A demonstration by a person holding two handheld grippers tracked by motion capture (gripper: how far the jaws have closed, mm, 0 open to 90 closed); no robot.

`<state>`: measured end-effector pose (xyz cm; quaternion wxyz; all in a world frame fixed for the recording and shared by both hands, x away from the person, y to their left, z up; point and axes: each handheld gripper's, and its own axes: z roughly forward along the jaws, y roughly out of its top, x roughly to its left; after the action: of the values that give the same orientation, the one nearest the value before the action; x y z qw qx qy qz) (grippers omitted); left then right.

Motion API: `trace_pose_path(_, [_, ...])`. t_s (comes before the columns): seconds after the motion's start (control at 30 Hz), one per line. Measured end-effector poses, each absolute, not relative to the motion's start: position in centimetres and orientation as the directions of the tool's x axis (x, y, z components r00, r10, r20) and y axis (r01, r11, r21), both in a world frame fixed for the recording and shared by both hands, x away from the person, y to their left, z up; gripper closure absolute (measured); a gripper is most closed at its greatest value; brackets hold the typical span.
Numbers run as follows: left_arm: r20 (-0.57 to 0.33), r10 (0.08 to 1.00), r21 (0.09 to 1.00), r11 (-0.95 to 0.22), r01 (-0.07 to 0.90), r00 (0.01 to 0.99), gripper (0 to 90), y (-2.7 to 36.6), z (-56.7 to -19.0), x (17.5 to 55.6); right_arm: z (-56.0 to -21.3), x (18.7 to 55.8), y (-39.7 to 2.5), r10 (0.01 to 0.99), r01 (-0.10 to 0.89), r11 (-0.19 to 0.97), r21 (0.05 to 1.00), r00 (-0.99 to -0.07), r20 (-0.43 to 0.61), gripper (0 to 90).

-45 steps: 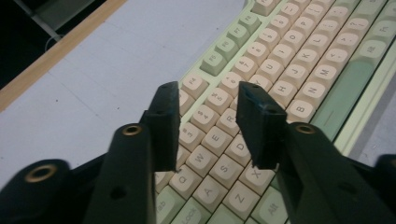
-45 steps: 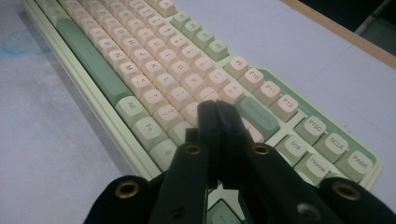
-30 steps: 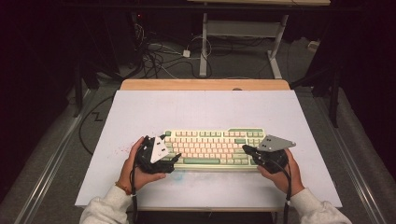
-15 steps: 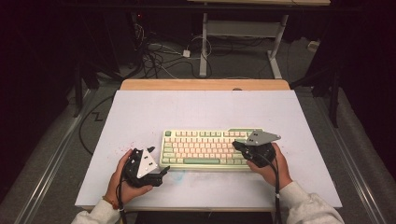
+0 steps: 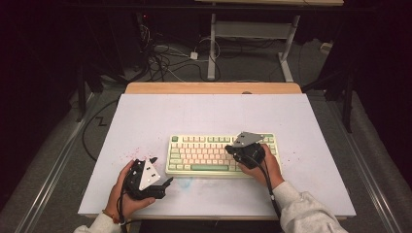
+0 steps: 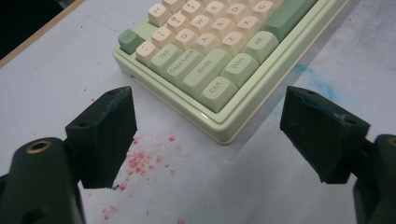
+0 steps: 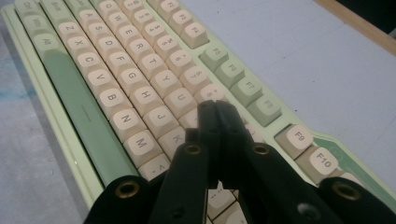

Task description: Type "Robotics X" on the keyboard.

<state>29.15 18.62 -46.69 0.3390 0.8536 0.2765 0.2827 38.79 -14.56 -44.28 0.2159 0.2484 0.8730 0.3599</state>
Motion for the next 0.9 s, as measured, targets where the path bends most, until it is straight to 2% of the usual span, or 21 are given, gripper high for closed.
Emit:
trace_pose_path(0.57, [0.299,0.651,0.718,-0.635,0.285,0.697,17.5,18.6,-46.9,29.0,-45.2,39.8,-13.9,0.582,0.31,0.666,0.679,-0.784,-0.213,90.0])
trace_pose_path(0.9, [0.299,0.655,0.722,-0.631,0.284,0.694,17.5,18.5,-46.8,29.0,-43.9,38.9,-14.5,0.592,0.28,0.622,0.731,-0.779,-0.206,90.0])
